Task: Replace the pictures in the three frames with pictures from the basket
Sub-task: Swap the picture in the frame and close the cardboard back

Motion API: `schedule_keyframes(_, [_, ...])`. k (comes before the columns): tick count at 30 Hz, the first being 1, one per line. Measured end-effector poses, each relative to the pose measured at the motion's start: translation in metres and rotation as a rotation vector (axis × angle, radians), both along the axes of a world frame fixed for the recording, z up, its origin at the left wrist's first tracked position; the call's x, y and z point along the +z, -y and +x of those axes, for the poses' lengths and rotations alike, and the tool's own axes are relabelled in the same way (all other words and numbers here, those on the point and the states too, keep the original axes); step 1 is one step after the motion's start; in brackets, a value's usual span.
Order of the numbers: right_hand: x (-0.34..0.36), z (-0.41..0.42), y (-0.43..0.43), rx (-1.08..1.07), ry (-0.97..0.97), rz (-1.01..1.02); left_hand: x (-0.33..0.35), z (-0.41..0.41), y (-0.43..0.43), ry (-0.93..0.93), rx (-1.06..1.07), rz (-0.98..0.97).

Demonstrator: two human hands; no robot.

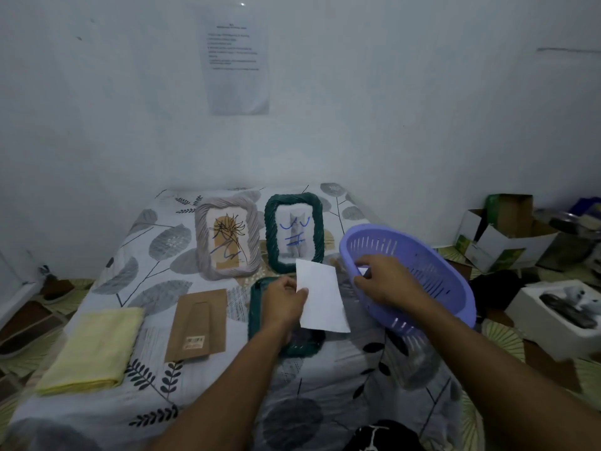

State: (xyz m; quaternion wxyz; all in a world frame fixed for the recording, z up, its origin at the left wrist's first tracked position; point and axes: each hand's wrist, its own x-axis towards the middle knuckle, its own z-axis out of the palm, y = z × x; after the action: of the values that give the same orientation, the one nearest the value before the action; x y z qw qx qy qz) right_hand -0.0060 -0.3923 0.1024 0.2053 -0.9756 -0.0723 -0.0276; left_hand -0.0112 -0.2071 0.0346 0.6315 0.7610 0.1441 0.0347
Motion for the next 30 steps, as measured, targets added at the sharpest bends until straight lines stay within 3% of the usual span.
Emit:
schedule_keyframes(7, [0.010,0.006,0.013,-0.016,0.023,0.150,-0.006,0.013,0.049,-0.057,-0.039,0.024])
schedule_keyframes(17, [-0.017,-0.003,-0.001,0.065,-0.023,0.125,-0.023,0.025,0.066,-0.189,-0.072,-0.216])
schedule_keyframes(20, [-0.020,-0.003,-0.002,0.044,-0.010,0.121,-0.015,0.026,0.058,-0.160,-0.105,-0.139])
schedule_keyframes(26, [-0.015,0.010,0.014,-0.040,-0.012,0.214,0.028,0.020,0.053,0.131,-0.177,0.114])
schedule_keyframes(30, [-0.020,0.037,0.037,-0.121,-0.052,0.030,0.034,0.021,0.063,0.173,-0.277,0.216])
